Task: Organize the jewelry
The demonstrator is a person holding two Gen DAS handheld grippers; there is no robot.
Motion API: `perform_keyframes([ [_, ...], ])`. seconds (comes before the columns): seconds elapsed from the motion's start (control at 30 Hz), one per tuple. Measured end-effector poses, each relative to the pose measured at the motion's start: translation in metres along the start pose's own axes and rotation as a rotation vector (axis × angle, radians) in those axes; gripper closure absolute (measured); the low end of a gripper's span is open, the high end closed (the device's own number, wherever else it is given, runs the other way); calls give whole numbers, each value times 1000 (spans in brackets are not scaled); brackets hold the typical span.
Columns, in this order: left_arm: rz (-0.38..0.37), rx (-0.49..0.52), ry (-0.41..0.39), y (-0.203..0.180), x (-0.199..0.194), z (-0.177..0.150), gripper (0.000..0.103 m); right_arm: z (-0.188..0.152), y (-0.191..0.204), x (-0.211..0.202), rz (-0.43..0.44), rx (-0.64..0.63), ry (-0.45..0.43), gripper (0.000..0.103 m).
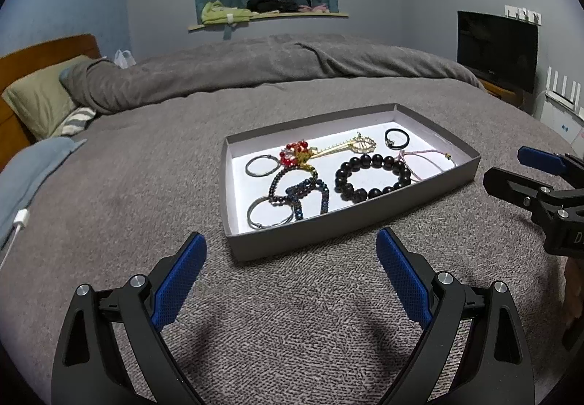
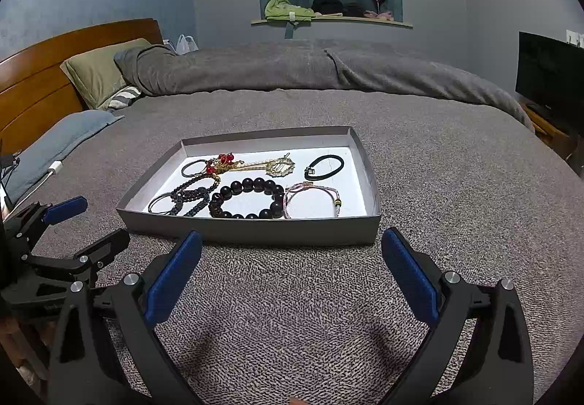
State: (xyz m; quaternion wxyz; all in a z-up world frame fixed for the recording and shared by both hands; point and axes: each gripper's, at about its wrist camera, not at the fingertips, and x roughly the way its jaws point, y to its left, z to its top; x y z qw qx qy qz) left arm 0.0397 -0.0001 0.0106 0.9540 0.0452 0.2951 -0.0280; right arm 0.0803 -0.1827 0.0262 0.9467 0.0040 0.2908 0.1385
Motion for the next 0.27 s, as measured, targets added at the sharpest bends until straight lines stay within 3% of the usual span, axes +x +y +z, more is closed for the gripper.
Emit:
perform_keyframes([
  [0.27, -6, -18, 34, 1, 5, 1, 9, -2, -1, 1, -1, -6, 6, 6],
])
